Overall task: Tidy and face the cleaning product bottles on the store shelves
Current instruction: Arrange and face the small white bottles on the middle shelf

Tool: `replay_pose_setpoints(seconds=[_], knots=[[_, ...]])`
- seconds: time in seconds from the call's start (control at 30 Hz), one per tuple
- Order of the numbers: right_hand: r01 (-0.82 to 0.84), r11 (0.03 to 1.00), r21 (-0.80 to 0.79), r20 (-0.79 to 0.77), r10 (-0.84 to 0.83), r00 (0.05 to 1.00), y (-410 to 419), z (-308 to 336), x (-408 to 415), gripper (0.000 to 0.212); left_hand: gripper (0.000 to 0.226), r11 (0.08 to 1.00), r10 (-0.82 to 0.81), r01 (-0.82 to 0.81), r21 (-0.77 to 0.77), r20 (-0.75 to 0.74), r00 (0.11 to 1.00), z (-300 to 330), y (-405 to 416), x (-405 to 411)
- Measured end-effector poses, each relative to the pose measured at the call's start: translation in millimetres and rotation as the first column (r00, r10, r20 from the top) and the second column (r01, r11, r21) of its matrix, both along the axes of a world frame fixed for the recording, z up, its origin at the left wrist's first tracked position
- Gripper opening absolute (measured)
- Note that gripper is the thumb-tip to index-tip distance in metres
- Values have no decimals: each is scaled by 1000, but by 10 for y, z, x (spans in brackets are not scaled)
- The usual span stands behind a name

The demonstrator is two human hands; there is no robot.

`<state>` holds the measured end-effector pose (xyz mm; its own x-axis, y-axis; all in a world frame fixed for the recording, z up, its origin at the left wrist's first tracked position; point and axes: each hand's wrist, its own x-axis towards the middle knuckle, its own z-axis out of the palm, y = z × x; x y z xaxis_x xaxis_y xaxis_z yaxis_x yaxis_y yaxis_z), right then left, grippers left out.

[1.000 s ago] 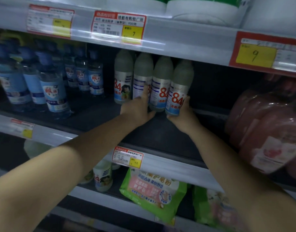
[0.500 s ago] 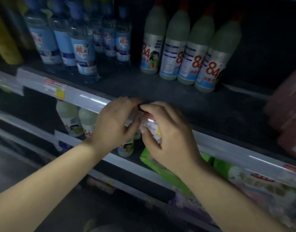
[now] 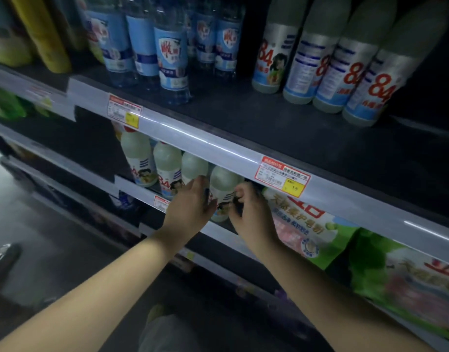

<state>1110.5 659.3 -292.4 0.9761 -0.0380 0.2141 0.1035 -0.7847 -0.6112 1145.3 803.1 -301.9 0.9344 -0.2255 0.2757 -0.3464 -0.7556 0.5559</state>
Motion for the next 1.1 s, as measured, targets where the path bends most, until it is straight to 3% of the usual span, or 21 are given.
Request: replay_pose_setpoints(seconds=[0.13, 0.23, 0.5, 0.57, 0.7, 0.9, 1.1], knots=[[126, 990, 59, -94, -120, 988, 0, -132, 284, 66, 45, 999, 9, -17, -52, -156, 988, -166, -80, 141], [141, 981, 136, -117, -125, 985, 62, -163, 400, 78, 50, 997, -23, 6, -81, -209, 978, -253, -126, 220], [259, 957, 130, -240, -223, 945, 242, -180, 654, 48, 56, 986, -1, -47, -158, -294, 956, -278, -216, 281], [274, 949, 157, -209, -239, 948, 280, -174, 617, 49, 54, 978, -2, -58, -201, -285, 959, -278, -211, 247], [234, 954, 189, -113, -216, 970, 349, -178, 433, 74, 50, 967, 19, -86, -239, -272, 962, -280, -160, 135], [57, 998, 22, 8, -57, 998, 443, -137, 170, 68, 51, 937, 70, -154, -314, -265, 962, -254, -23, -92], [5, 997, -73, 237, 13, 971, 463, 51, -48, 71, 52, 901, 45, -118, -418, -180, 983, -180, 100, -332]])
